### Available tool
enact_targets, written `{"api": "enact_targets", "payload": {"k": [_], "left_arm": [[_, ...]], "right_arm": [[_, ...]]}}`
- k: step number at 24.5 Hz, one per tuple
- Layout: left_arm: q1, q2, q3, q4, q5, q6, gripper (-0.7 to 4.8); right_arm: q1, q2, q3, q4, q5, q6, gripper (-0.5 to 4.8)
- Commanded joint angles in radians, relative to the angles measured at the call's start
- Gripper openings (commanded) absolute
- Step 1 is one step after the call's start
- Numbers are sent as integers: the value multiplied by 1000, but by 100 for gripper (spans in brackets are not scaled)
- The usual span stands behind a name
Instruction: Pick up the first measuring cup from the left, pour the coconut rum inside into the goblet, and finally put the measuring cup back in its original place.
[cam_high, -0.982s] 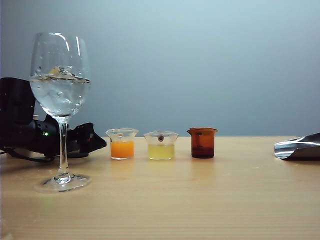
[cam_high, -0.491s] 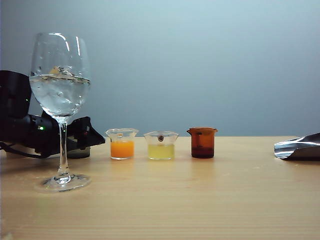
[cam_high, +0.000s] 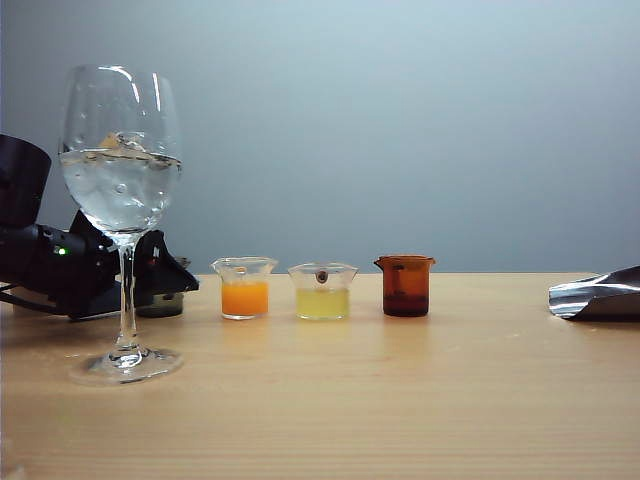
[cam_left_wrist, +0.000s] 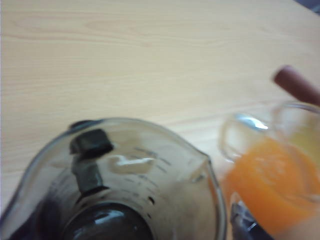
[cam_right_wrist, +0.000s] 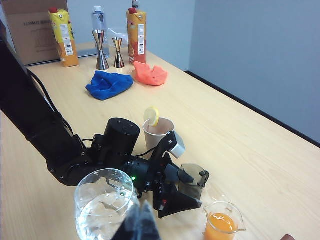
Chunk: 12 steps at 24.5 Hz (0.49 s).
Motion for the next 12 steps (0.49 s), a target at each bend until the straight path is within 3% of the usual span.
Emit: {"api": "enact_targets", "payload": {"k": [1, 6, 12], "left_arm": [[10, -4, -2, -60, 82, -62, 479], [38, -48, -2, -159, 82, -66, 479], [61, -112, -2, -274, 79, 24, 479]], "right_arm": [[1, -18, 4, -18, 0, 3, -6], [1, -41, 4, -38, 0, 2, -6], [1, -49, 4, -36, 0, 2, -7]]}}
